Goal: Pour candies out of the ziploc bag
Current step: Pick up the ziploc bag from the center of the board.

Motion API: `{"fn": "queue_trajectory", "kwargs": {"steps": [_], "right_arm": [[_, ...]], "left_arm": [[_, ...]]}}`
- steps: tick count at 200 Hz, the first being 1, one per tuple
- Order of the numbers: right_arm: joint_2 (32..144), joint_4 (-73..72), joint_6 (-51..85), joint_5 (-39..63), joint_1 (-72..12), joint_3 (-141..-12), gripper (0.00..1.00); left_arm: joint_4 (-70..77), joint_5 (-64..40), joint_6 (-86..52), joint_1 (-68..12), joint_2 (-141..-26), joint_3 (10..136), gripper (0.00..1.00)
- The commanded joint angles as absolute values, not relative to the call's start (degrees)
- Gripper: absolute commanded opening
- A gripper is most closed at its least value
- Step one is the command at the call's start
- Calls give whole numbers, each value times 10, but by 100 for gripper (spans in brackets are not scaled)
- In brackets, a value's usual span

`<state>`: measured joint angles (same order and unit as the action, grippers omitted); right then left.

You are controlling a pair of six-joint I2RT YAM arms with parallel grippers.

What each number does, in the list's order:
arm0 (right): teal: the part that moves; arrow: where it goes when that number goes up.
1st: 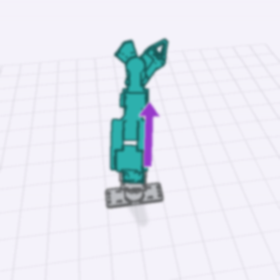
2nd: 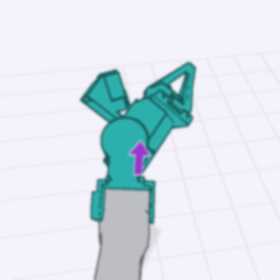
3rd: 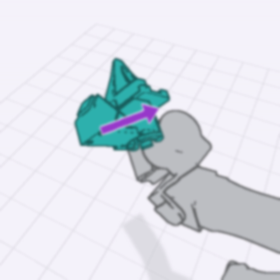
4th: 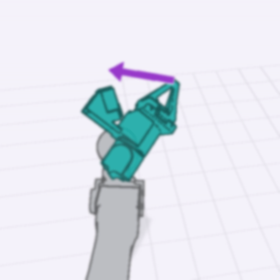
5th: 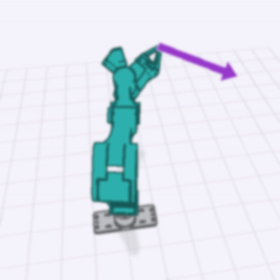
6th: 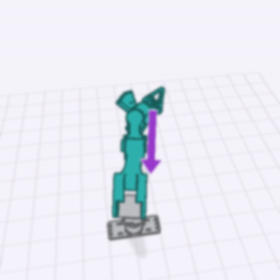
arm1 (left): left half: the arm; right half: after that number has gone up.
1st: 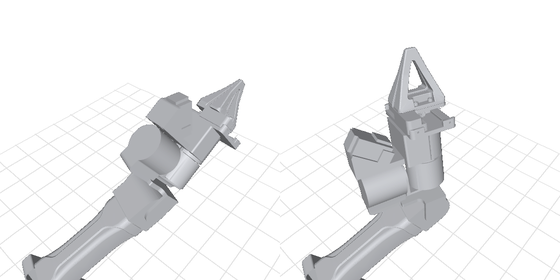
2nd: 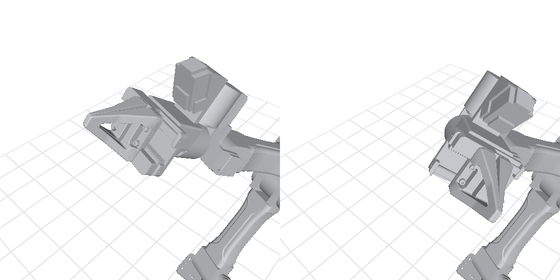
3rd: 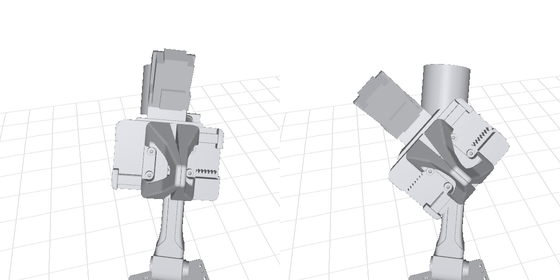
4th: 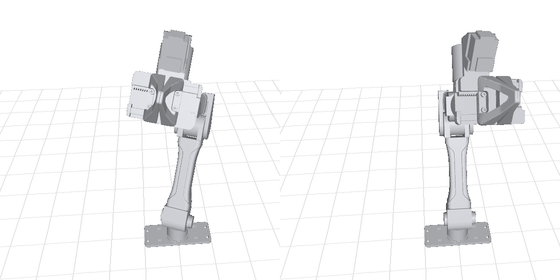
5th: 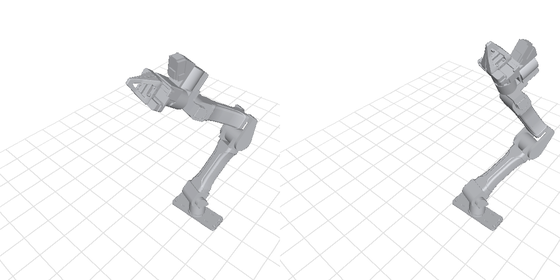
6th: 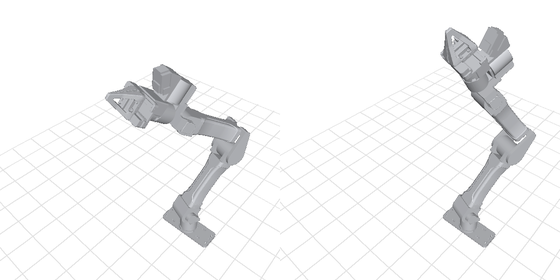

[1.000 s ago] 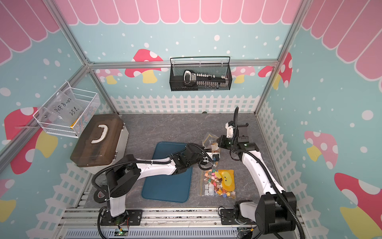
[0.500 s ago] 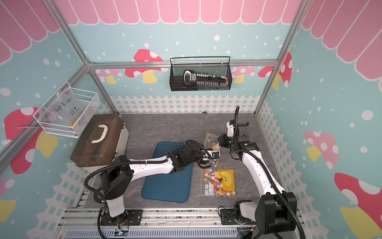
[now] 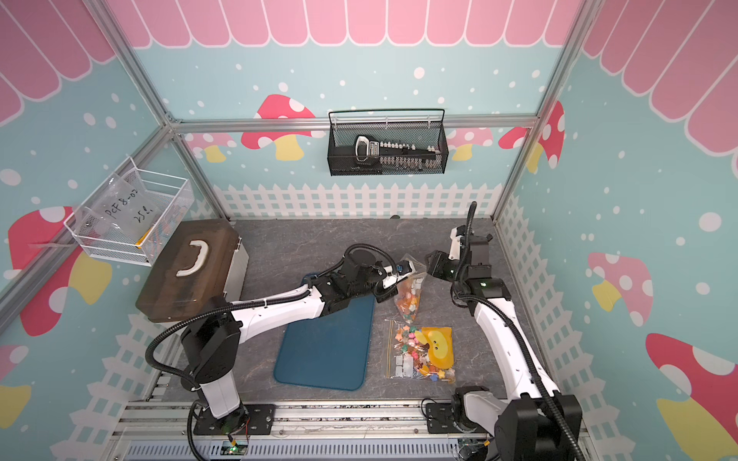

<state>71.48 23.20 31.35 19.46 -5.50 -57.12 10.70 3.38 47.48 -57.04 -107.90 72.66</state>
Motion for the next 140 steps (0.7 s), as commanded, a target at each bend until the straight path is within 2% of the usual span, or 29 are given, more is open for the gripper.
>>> {"fn": "queue_trajectory", "kwargs": {"steps": [1, 27, 57, 82, 112, 140], "right_arm": [[718, 216, 318, 182, -49, -590, 20], [706, 212, 321, 169, -45, -591, 24], [677, 210, 326, 139, -40, -587, 46], [648, 211, 329, 119, -35, -566, 57], [598, 210, 337, 96, -33, -515, 61], [564, 204, 325, 110, -32, -464, 61]], "left_arm": [[60, -29, 413, -561, -1044, 748, 0], [48, -72, 347, -541, -1033, 757, 0], [47, -113, 273, -518, -1032, 778, 0], [50, -122, 233, -508, -1041, 803, 0], [57, -116, 159, -498, -1055, 837, 0], [38, -108, 145, -497, -1069, 876, 0]]}}
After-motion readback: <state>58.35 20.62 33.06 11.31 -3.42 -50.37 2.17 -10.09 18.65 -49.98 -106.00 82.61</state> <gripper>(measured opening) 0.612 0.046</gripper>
